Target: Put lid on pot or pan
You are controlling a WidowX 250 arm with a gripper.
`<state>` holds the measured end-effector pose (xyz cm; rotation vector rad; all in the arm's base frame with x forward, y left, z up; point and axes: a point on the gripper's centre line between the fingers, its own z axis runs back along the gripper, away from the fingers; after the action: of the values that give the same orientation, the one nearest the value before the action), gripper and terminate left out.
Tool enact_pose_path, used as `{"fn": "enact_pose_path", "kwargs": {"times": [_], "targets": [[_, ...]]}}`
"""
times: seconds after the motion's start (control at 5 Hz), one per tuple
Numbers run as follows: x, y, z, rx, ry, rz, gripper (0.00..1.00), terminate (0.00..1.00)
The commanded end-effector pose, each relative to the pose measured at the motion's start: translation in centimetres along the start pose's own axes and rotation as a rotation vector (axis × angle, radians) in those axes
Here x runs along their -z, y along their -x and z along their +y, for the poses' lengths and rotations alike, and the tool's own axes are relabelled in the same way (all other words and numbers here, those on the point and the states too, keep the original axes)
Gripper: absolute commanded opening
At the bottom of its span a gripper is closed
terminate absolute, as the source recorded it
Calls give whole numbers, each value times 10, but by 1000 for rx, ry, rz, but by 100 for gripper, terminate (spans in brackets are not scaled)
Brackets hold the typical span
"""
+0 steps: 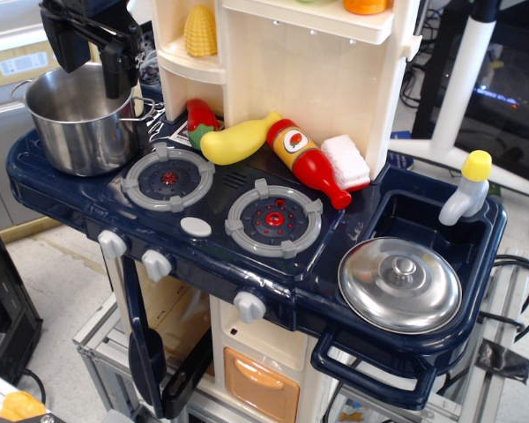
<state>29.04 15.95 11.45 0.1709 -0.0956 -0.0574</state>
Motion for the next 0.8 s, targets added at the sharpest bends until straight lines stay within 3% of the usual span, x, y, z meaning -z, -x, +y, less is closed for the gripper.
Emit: {"fn": "enact_pose_path", "kwargs": {"times": [0.0, 0.2, 0.4, 0.6], "targets": [[0, 0, 0, 0, 0, 0, 100, 0], [-41, -1, -44, -52, 4, 53, 100, 0], [-81, 2, -89, -115, -26, 38, 100, 0], [-81, -1, -140, -164, -37, -22, 100, 0]]}}
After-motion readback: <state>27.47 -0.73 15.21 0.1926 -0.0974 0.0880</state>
